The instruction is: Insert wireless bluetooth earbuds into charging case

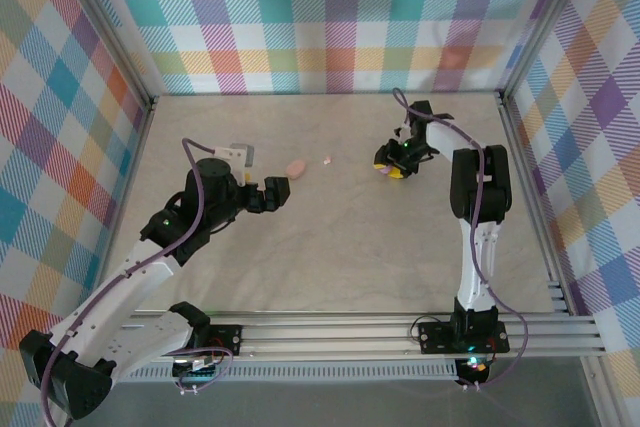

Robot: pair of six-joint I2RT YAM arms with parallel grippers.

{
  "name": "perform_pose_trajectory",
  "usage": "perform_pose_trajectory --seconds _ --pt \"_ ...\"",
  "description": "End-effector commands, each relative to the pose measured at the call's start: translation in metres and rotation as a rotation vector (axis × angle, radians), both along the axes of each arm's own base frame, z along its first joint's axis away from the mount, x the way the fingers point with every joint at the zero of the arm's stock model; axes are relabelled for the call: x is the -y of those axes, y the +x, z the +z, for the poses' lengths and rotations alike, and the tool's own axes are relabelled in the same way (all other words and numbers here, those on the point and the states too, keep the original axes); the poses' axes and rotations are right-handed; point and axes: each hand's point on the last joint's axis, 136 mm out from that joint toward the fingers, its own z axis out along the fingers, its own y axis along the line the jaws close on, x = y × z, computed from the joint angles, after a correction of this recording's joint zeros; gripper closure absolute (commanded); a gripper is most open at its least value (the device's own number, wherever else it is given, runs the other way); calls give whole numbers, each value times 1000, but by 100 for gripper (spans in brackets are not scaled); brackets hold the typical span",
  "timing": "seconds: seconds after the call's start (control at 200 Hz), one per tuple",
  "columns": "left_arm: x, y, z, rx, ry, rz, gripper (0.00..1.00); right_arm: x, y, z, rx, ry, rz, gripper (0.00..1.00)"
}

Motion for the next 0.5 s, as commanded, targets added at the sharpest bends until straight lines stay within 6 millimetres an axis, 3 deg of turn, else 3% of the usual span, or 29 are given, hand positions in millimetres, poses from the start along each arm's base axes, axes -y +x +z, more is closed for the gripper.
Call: perform_pose_trajectory --seconds 0.0,0.275,0.495 --pt "-2 -1 -2 -15 -7 12 0 20 -14 -14 -71 -97 -3 49" --pt "-1 5 -13 -37 28 16 0 23 -22 8 -54 -106 -19 48" --pt "14 14 -30 -37 85 -66 0 28 -33 35 -13 -119 -42 48"
